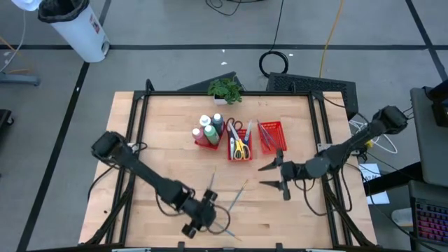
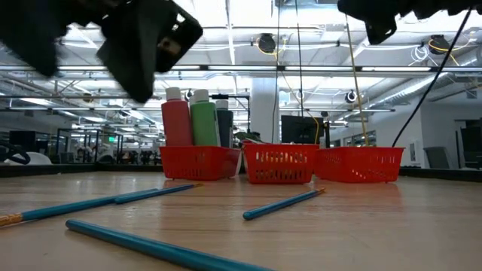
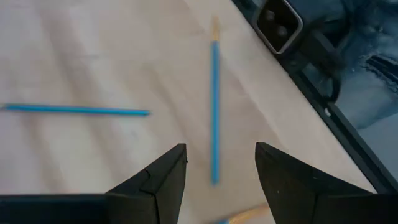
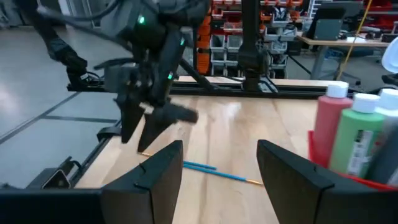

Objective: Pick & Place Paint Supplies
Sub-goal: Put the blue paint brush into the right red bin

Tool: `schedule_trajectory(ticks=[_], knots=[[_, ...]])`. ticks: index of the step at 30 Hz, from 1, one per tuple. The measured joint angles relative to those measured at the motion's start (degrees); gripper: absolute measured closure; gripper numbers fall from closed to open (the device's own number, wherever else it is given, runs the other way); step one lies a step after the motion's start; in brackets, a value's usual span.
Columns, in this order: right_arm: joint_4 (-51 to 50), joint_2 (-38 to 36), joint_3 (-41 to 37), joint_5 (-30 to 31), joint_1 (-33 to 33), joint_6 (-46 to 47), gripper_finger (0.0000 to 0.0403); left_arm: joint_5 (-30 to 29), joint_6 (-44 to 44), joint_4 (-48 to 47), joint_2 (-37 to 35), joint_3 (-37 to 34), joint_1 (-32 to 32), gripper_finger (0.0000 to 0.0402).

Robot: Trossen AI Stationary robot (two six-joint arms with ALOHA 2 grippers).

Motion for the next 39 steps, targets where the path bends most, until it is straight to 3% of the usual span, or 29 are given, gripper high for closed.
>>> schedule_trajectory(ticks=[6,11,16,20,28,39], knots=[[9.0,5.0,0.0,1.1,1.8,-2.4,0.0206,-2.6,0.4,8.1,7.6,0.0,-2.9,0.0202],[10.3,5.6,0.0,1.1,1.8,-3.2,0.0206,-4.7,-0.2,8.9,11.5,0.1,-2.3,0.0202],[9.9,5.6,0.0,1.2,1.7,-3.2,0.0206,-2.9,-0.7,7.2,12.6,0.3,-0.6,0.0205],[9.7,5.6,0.0,1.3,1.7,-4.5,0.0206,-2.2,-0.5,5.2,12.9,0.3,0.2,0.0247],[9.7,5.6,0.0,1.1,1.7,-5.1,0.0206,-2.9,0.0,4.4,13.0,0.3,0.8,0.0389],[9.7,5.6,0.0,1.1,1.8,-5.2,0.0206,-7.3,-5.4,3.5,12.9,0.0,0.4,0.0398]])
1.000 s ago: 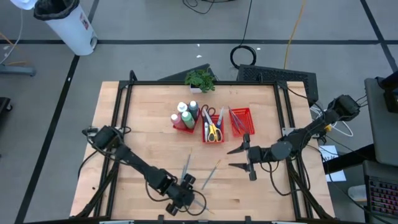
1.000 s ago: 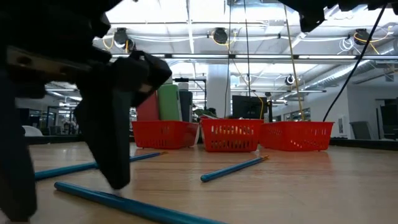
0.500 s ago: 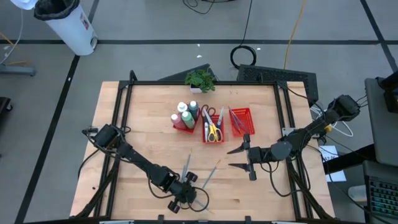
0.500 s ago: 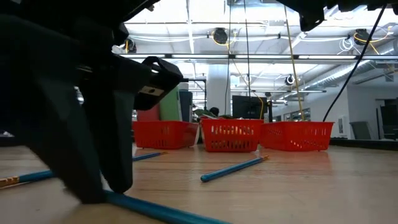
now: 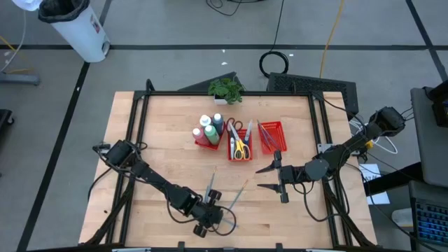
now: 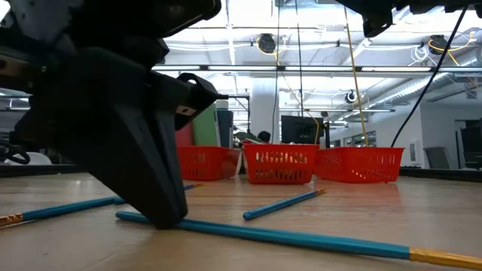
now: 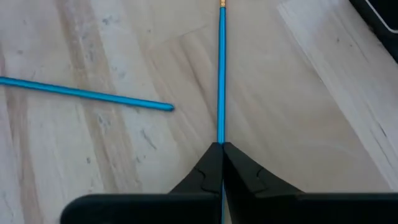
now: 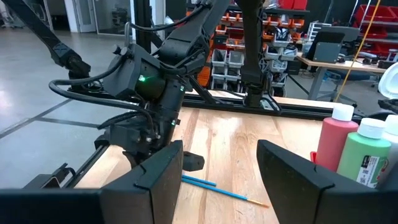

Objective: Pick & Place Paint Supplies
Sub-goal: Put the blue paint brush into the right red bin

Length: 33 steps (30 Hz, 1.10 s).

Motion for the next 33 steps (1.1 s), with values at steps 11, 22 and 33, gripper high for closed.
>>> schedule_trajectory(ticks=[11,22,33], knots=[[-0.2,-0.7,0.0,0.4,0.0,-3.7,0.0206,-5.3,-3.3,-4.8,-6.9,-0.4,0.1,0.0401],[-3.8,-1.8,0.1,4.8,0.0,-5.4,0.0206,-17.1,-2.5,-5.4,-16.8,-0.1,0.5,0.0401],[-5.0,-1.7,0.1,7.4,0.2,-5.4,0.0206,-20.0,9.6,14.1,-21.6,-0.1,3.1,0.0401]])
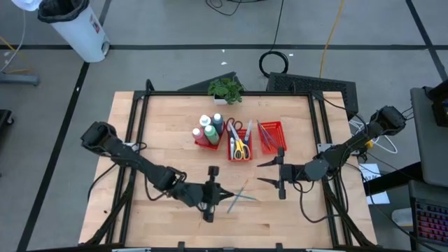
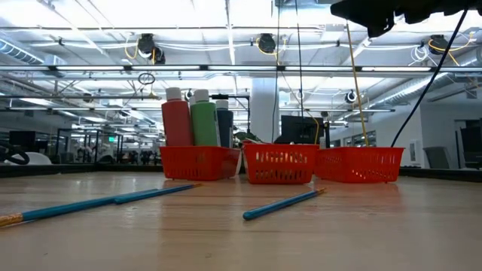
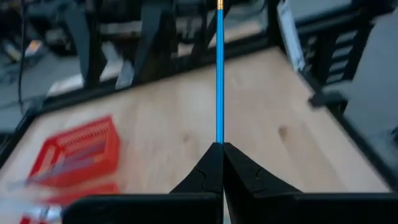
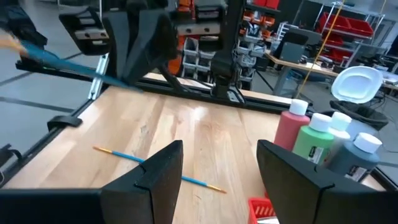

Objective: Pick & Place Paint Supplies
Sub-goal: Put the blue paint brush into the right red bin

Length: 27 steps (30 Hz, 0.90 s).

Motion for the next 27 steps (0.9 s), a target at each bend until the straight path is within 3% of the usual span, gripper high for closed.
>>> schedule_trajectory(ticks=[6,16,27], knots=[[1.6,0.0,0.0,-0.1,1.6,-2.1,0.0206,2.1,1.9,3.8,0.0,0.0,3.0,0.0401],[11.0,-2.4,0.0,0.3,10.1,-11.8,0.0206,3.9,3.1,5.7,0.0,0.1,5.5,0.0401],[13.0,-2.4,0.0,0.3,10.7,-12.5,0.0219,4.3,3.0,5.7,0.0,0.1,5.7,0.0401]])
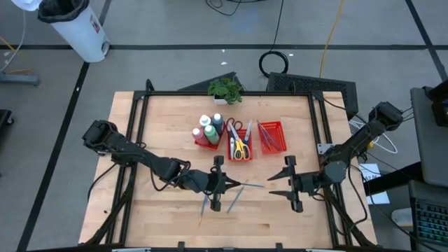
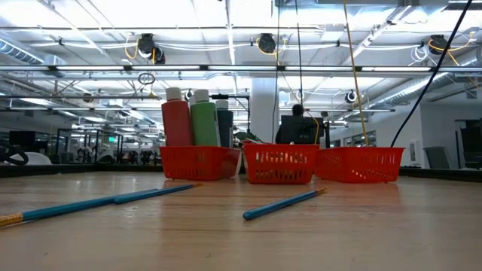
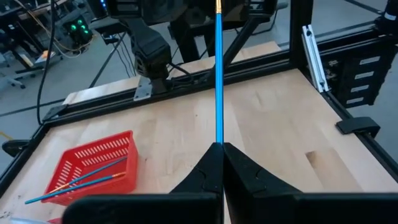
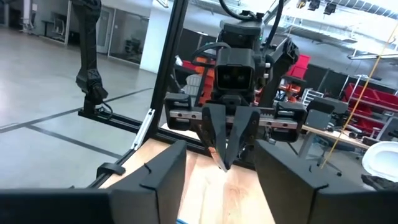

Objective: Pick & Place Paint Supplies
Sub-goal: Put the blue paint brush into the right red bin

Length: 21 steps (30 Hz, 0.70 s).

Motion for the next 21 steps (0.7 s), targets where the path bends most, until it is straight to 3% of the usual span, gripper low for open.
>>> schedule_trajectory(ticks=[17,21], knots=[[-0.6,0.0,0.0,-0.2,0.0,-1.5,0.0392,-0.5,0.2,0.0,0.0,0.0,0.4,0.0401],[-0.6,0.0,0.0,-0.1,0.0,-1.7,0.0399,-0.4,0.2,-0.1,0.0,0.0,0.4,0.0401]])
